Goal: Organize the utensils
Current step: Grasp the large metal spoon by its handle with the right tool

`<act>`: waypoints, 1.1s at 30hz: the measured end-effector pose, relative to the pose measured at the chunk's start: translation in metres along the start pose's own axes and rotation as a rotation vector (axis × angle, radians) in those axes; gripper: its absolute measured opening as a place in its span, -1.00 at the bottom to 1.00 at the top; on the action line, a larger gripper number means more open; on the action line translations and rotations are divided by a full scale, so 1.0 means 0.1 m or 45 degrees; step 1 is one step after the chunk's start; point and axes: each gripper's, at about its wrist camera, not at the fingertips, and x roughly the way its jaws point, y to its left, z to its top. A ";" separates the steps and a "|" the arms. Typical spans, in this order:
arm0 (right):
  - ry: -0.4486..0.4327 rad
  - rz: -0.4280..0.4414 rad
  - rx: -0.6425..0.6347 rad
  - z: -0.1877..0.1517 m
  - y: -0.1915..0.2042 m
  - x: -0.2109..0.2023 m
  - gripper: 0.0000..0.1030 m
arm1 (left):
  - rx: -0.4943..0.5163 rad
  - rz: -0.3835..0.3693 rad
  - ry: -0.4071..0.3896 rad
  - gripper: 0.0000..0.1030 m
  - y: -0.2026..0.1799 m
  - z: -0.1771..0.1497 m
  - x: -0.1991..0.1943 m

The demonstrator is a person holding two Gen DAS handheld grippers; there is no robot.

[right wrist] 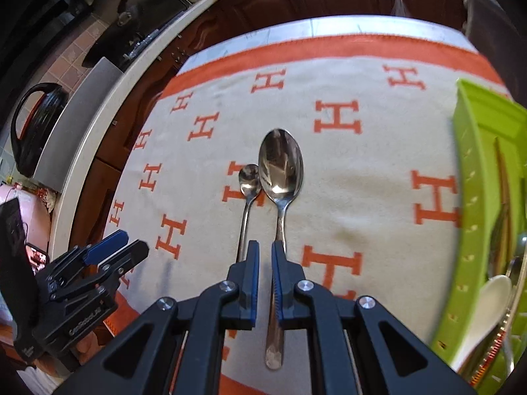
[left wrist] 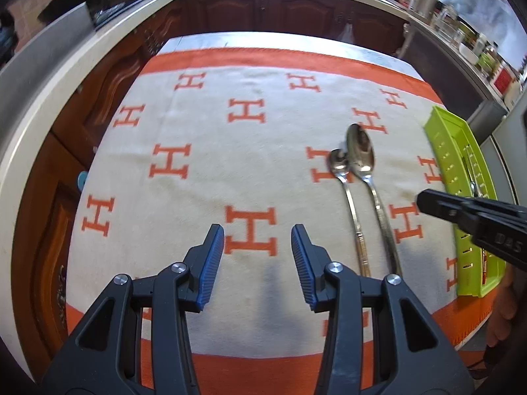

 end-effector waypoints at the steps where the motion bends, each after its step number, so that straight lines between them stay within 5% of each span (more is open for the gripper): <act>1: 0.006 0.002 0.011 0.01 -0.02 0.03 -0.85 | -0.007 0.000 0.004 -0.24 0.03 -0.01 0.01; 8: 0.025 -0.030 -0.002 0.09 -0.03 0.17 -0.85 | -0.033 -0.013 0.019 -0.24 0.15 -0.06 0.10; 23: 0.014 0.095 0.008 0.15 -0.15 0.24 -0.88 | -0.082 -0.036 0.050 -0.24 0.28 -0.11 0.19; 33: -0.107 -0.343 -0.244 0.02 0.24 0.05 -0.97 | -0.077 -0.047 0.027 -0.24 0.27 -0.13 0.12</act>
